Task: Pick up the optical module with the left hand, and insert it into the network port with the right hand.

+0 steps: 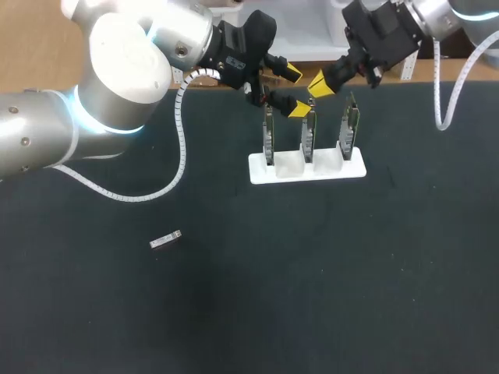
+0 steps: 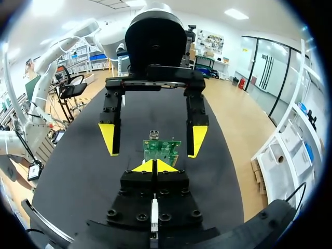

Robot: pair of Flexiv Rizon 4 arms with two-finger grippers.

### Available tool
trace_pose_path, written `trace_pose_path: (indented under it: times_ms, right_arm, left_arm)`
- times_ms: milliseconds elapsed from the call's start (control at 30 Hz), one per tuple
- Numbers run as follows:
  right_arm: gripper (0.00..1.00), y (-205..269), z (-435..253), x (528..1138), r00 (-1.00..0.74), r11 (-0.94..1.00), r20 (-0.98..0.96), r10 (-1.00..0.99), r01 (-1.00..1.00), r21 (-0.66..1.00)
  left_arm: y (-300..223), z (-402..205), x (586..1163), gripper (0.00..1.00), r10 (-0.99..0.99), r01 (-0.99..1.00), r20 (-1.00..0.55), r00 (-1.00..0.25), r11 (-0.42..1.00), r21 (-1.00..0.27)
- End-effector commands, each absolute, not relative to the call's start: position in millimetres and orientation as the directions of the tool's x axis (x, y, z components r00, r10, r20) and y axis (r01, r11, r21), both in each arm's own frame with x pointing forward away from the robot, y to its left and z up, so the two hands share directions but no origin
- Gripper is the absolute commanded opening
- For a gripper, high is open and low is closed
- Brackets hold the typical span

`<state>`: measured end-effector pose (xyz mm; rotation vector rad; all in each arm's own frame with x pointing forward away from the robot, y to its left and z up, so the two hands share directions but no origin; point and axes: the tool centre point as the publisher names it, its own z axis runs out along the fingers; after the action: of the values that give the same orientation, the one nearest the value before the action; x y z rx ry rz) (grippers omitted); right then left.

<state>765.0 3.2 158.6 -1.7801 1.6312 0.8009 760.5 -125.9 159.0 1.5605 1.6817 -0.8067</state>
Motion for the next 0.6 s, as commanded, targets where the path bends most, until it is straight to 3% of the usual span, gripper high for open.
trace_pose_path:
  times_ms: [33,600]
  right_arm:
    - [0.00,5.1,157.7,767.6,0.067,-0.080,-0.764,-0.642,-0.997,-0.020]
    - [0.00,7.6,150.8,763.9,0.064,-0.091,-0.754,-0.654,-0.996,-0.005]
  left_arm:
    - [-126.8,159.7,762.0,1.00,0.569,0.997,-0.822,-0.036,0.081,0.012]
    - [-126.8,159.7,762.0,1.00,0.569,0.997,-0.822,-0.036,0.081,0.012]
